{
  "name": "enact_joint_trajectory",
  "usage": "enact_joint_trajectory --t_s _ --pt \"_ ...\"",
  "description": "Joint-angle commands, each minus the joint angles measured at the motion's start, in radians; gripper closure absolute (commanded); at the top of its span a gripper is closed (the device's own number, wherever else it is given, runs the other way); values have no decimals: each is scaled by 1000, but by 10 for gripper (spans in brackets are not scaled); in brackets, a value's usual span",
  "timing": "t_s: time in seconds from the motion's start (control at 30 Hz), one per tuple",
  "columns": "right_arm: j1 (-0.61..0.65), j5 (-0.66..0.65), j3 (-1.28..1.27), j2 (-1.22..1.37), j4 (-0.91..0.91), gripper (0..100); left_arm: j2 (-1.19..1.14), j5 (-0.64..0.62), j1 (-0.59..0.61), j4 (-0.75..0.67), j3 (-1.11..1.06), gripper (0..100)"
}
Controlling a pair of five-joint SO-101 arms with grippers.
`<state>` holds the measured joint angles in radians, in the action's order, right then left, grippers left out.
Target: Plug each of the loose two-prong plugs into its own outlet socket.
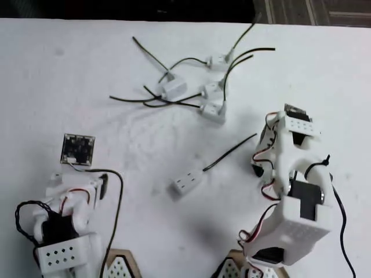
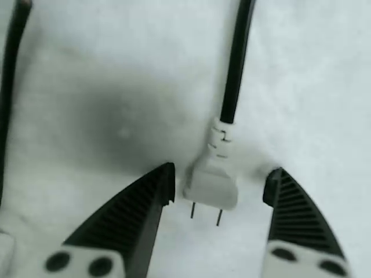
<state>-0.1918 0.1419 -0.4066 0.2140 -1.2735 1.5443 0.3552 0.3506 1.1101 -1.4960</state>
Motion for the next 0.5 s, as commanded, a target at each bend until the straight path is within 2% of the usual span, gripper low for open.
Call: enact_joint_trajectory --t_s 0.0,0.07,0.3,0.47 --pt "-2 11 38 -2 7 749 10 6 2 -20 5 740" --pt "-2 11 40 -2 10 775 10 6 2 -20 5 740" --pt "39 11 77 7 12 955 10 6 2 -20 5 740" --pt "41 5 80 -2 8 981 10 6 2 -20 5 740"
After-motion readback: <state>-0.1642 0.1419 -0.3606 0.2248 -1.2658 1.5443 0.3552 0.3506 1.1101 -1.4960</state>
